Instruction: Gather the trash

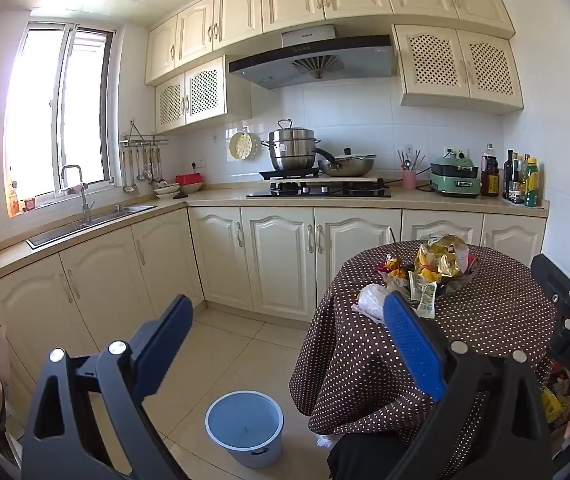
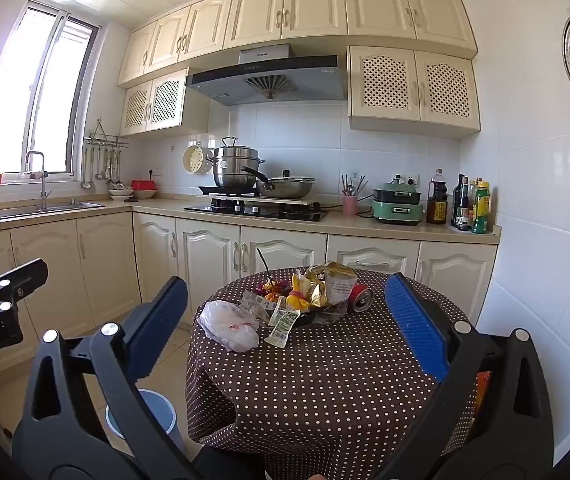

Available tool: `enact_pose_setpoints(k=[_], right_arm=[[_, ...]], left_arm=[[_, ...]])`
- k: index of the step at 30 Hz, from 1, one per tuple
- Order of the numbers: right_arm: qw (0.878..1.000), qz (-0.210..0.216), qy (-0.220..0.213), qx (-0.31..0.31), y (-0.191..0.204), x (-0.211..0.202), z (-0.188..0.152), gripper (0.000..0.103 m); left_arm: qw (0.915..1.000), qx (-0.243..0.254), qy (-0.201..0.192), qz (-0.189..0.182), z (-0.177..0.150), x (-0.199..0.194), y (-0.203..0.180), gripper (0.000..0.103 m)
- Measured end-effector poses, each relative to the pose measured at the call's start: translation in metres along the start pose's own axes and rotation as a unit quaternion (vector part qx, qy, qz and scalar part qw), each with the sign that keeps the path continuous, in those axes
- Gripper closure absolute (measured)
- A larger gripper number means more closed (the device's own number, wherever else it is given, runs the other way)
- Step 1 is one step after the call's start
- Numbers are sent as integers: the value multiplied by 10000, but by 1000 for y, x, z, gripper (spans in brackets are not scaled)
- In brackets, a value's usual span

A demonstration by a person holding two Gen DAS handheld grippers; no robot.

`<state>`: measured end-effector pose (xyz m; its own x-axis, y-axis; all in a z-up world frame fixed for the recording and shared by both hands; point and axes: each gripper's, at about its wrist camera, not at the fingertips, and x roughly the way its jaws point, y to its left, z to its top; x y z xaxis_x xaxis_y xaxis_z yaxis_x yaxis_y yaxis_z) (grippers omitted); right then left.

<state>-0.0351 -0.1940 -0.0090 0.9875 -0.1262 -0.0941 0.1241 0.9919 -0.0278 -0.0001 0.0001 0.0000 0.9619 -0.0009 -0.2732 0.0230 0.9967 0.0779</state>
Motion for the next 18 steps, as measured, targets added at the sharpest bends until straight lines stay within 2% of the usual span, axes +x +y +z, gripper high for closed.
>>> enact_pose_setpoints(k=[18], right_arm=[[10000,5,34,-10,2,3,-2,6]], left_arm=[[10000,-2,-24,2,0,-1,0,9]])
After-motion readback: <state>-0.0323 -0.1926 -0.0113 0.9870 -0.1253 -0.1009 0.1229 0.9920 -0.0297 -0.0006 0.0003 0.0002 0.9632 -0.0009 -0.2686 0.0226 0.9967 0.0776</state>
